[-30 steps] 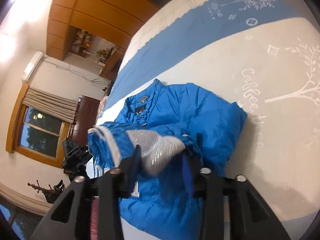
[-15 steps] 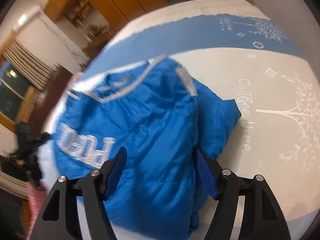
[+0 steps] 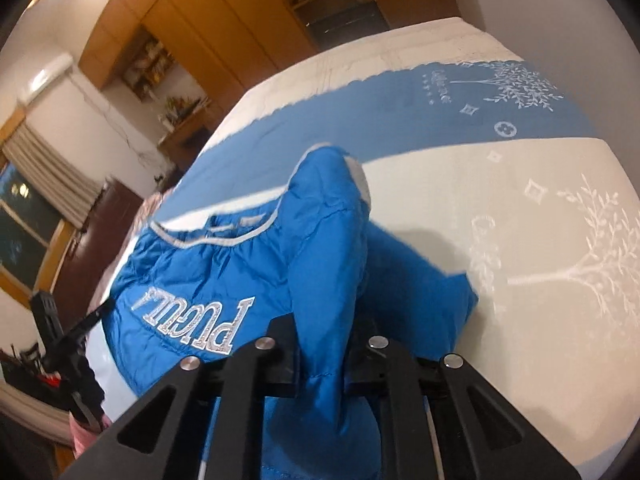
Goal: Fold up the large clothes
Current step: 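Release the hem with both grippers and press the folded jacket flat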
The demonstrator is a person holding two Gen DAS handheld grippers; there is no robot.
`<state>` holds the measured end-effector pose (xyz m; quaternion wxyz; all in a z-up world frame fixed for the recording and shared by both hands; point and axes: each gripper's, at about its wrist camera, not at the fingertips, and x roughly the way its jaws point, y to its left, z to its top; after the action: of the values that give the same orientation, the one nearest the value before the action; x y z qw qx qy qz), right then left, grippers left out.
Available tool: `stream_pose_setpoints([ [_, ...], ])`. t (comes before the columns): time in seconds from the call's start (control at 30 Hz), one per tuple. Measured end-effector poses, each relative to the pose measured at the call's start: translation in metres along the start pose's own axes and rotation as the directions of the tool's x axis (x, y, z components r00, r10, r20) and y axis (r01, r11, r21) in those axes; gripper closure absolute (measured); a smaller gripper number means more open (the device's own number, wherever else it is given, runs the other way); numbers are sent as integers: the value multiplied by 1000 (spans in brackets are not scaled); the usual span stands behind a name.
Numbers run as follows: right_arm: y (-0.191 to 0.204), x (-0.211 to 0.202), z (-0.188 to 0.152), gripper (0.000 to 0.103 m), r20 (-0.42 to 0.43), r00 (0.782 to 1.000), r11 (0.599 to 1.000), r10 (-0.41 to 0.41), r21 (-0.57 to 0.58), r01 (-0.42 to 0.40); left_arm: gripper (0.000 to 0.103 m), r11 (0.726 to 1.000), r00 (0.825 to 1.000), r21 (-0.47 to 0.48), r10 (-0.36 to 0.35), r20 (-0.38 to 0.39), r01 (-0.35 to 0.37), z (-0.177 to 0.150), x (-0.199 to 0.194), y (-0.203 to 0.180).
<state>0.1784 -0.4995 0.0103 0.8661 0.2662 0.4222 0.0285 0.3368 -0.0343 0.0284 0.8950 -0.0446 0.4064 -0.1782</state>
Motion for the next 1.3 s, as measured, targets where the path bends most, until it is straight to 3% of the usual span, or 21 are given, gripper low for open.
stream_pose_setpoints([
  [0.07,-11,18,2,90,-24,999,999,-21,28,21,97,999,998,1,36,-54,-36,-1,26,2],
  [0.17,-25,40,-2,86,-51,998,999,-30,39,32,94,1000,991,-16,24,-134,-27,-13,59,14],
  [0.37,-30,47,-5,84,-54,997,998,-47,41,49,93,999,990,2,43,-134,-43,-25,68,12],
  [0.53,-17,27,-12,69,-37,992,993,-119,8,120,90,999,987,-14,49,-155,-52,-16,57,12],
  [0.57,-16,15,-13,66,-16,990,990,-140,12,140,87,998,987,-20,49,-150,-53,-15,46,14],
  [0.67,-1,-17,-18,63,63,980,980,-190,-39,193,57,995,994,-51,86,-61,-89,-5,13,12],
  [0.7,8,-25,-21,63,75,979,979,-187,-64,192,57,994,995,-50,98,-31,-99,-5,4,9],
  [0.8,40,-26,-34,63,45,993,982,-110,-147,115,57,997,997,4,71,6,-71,-5,-15,-18],
  [0.93,70,-6,-52,64,-31,998,979,-52,-198,45,57,994,998,110,10,-57,-4,-18,-3,-75],
  [1.1,83,25,-67,64,-63,991,966,-115,-241,96,57,978,993,208,31,-110,-8,-43,31,-119],
  [1.3,69,47,-78,69,-81,988,969,-131,-220,110,55,968,989,252,54,-140,-17,-64,65,-113],
])
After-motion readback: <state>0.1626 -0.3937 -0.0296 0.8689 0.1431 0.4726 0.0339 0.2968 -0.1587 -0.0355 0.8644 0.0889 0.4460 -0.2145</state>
